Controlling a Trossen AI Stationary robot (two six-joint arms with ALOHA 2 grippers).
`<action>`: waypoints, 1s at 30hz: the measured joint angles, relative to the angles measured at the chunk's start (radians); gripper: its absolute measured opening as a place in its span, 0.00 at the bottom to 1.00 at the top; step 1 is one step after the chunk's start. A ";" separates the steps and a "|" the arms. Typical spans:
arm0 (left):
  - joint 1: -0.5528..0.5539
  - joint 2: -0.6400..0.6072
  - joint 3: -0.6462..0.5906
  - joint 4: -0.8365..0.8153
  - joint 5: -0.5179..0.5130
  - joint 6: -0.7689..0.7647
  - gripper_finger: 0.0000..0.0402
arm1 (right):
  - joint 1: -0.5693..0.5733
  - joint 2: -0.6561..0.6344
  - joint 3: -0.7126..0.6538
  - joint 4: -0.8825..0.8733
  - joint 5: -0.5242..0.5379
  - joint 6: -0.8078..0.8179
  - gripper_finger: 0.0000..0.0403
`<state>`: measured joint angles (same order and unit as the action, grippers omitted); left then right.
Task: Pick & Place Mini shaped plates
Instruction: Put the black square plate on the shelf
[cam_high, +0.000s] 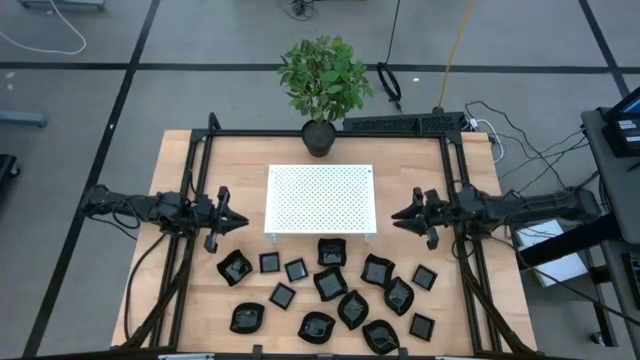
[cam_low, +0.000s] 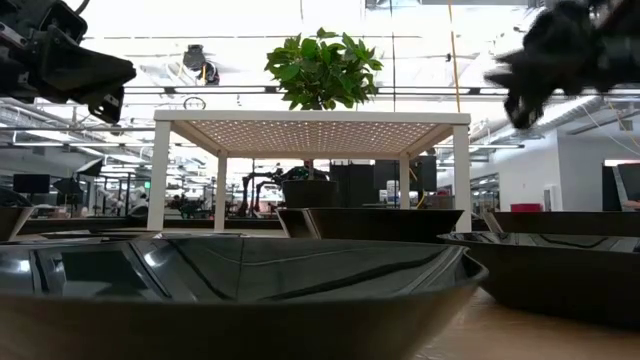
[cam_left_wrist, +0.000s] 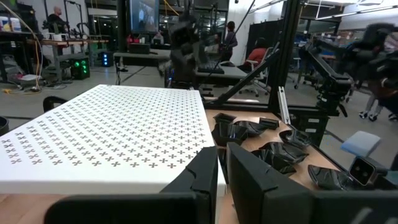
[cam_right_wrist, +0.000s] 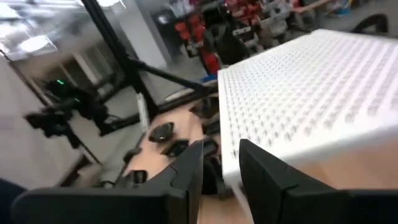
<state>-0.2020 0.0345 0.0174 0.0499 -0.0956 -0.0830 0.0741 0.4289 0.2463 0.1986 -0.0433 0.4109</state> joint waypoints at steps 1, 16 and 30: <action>0.000 0.000 0.000 0.003 0.000 0.000 0.09 | 0.027 0.025 0.066 -0.085 0.046 -0.015 0.23; 0.000 0.000 0.000 0.006 -0.001 0.000 0.09 | 0.303 0.571 0.554 -1.134 0.062 0.482 0.58; 0.000 0.000 0.000 0.005 -0.002 0.000 0.09 | 0.511 0.730 0.526 -1.169 0.044 0.687 0.55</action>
<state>-0.2019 0.0345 0.0174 0.0551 -0.0972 -0.0832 0.5848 1.1589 0.7722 -0.9705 0.0004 1.0981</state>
